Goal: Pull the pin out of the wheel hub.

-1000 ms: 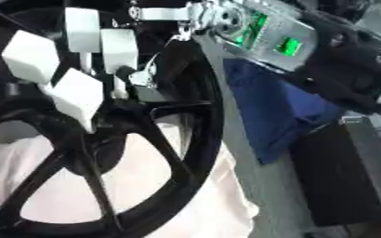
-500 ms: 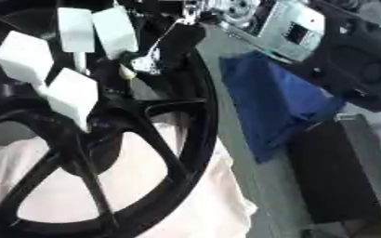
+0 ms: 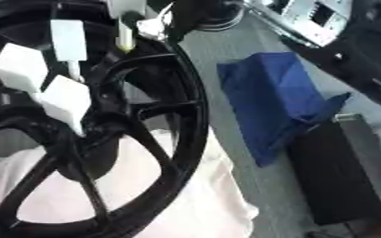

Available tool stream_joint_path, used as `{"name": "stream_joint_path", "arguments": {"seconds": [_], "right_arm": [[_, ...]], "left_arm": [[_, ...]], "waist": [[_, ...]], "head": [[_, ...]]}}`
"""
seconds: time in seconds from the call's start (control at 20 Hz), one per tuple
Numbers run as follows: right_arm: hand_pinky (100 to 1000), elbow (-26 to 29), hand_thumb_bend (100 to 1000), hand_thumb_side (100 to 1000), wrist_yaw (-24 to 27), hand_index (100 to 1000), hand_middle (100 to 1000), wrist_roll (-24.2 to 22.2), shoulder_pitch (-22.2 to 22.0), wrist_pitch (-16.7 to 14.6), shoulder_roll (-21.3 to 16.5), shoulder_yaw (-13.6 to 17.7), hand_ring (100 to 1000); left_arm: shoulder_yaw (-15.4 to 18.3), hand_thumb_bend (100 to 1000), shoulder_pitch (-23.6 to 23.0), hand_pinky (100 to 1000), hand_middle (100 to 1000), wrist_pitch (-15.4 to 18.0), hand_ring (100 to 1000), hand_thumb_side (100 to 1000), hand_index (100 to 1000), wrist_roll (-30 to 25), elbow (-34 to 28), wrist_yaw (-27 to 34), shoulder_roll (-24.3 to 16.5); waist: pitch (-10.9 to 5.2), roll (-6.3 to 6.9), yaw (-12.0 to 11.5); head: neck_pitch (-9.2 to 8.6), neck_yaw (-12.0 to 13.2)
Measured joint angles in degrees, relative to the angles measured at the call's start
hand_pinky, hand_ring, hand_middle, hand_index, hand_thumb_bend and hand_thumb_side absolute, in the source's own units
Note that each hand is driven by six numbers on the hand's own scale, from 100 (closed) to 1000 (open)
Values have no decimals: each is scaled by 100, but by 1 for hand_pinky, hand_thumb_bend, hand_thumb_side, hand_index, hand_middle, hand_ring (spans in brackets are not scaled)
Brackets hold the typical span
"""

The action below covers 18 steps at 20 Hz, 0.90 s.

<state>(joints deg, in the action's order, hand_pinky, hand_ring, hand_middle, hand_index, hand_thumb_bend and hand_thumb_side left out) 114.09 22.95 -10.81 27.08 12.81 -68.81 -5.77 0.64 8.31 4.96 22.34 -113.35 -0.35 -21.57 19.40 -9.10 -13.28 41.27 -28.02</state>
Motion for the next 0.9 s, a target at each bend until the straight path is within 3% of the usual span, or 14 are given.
{"name": "stream_joint_path", "arguments": {"seconds": [0.2,0.3,0.6,0.7,0.75,0.85,0.9], "right_arm": [[879,1,100,100,173,408,188,553,-952,-13,112,732,638],[857,-4,100,100,-32,431,213,784,-1361,-39,252,1076,639],[836,-415,100,100,-1813,490,279,1117,-2214,-247,797,1781,674],[850,-625,100,100,-2303,625,416,1108,-2371,-332,981,1912,738],[879,-739,100,100,-2545,777,613,1065,-2449,-392,1071,1971,825],[924,-983,140,123,-3023,843,795,903,-2603,-524,1221,2066,926],[930,-1118,169,158,-3244,849,808,799,-2665,-577,1293,2111,936]], "left_arm": [[81,360,-46,843,564,8,587,709,734,104,0,0,0],[116,362,-73,843,565,17,587,705,734,154,0,-1,0],[168,364,-72,842,565,46,589,699,735,213,0,1,1],[169,366,-69,842,566,50,589,697,735,217,0,6,1],[170,367,-69,842,565,53,589,697,735,219,0,8,1],[171,366,-68,840,558,57,583,687,728,223,-1,9,0],[172,366,-68,838,553,63,579,680,716,230,-1,12,0]], "waist": [[-46,118,172],[-65,201,220],[-104,327,303],[-117,333,302],[-129,327,302],[-142,292,298],[-142,265,296]], "head": [[0,153],[0,262],[-7,639],[-14,747],[-23,788],[-56,834],[-60,839]]}}
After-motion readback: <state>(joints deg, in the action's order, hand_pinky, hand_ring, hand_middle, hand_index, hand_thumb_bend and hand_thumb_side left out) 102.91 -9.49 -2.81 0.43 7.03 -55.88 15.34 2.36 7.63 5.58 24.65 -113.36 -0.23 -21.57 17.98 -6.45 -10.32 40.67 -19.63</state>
